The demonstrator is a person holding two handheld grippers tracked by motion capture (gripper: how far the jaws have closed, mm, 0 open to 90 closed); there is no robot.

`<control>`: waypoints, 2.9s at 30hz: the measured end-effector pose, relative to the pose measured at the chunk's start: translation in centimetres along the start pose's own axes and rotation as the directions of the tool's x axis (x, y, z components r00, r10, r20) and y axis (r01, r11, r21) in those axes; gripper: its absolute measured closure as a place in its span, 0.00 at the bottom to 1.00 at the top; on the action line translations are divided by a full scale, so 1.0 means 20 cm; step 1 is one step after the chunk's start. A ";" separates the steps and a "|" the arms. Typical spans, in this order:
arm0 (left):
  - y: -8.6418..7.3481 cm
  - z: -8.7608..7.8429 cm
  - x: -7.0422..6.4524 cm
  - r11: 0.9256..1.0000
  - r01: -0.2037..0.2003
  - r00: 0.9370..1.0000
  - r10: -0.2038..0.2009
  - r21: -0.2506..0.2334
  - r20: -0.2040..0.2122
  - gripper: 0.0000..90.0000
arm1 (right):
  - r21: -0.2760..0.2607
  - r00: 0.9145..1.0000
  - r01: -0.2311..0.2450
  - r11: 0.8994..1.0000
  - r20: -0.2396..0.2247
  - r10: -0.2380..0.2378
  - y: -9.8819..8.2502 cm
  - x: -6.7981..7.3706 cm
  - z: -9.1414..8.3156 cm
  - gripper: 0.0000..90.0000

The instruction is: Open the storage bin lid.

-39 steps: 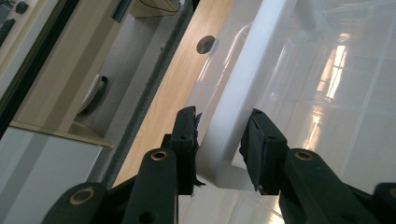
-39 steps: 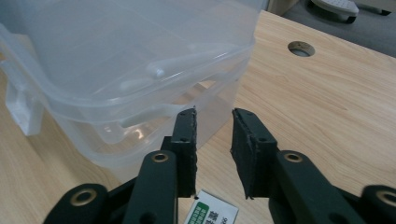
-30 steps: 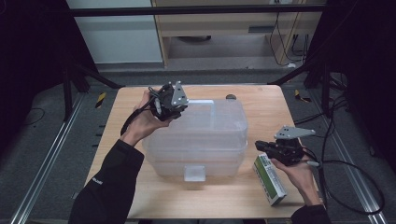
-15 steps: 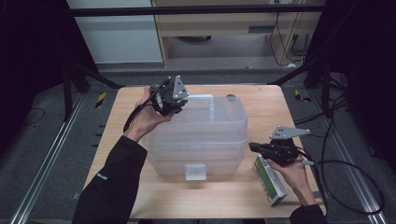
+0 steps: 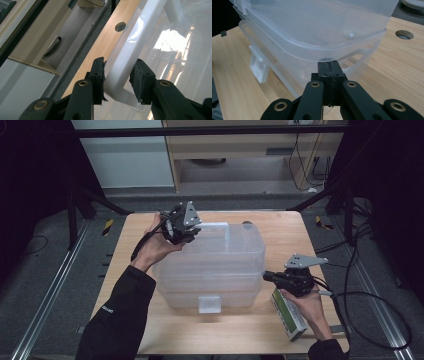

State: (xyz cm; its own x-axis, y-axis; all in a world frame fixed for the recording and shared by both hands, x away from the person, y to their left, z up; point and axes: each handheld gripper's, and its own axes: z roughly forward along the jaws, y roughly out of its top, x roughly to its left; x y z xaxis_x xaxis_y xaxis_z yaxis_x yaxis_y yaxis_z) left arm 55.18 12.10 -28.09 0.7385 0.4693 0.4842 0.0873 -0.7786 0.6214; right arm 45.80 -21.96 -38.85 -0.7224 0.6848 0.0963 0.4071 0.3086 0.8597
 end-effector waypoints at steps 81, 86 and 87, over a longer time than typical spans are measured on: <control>-0.92 -0.32 -0.36 0.817 0.535 0.841 -0.539 -0.214 0.043 1.00 | -0.020 1.000 0.003 1.000 0.015 -0.002 0.01 0.01 -0.01 1.00; -0.90 -0.33 -0.35 0.811 0.536 0.839 -0.542 -0.235 0.043 0.99 | -0.051 1.000 -0.001 0.999 0.016 0.002 0.04 0.01 -0.02 1.00; -0.89 -0.32 -0.34 0.812 0.534 0.841 -0.540 -0.235 0.044 0.99 | -0.054 1.000 -0.002 0.999 0.016 0.003 0.04 0.01 -0.02 1.00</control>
State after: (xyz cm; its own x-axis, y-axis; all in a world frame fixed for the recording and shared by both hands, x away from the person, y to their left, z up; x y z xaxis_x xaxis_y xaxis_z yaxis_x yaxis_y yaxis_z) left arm 44.22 25.47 -38.50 0.6031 0.7964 0.0448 0.3080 -0.2843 0.9079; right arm 45.85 -21.87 -37.91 -0.7121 0.6962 0.0906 0.3777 0.2711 0.8854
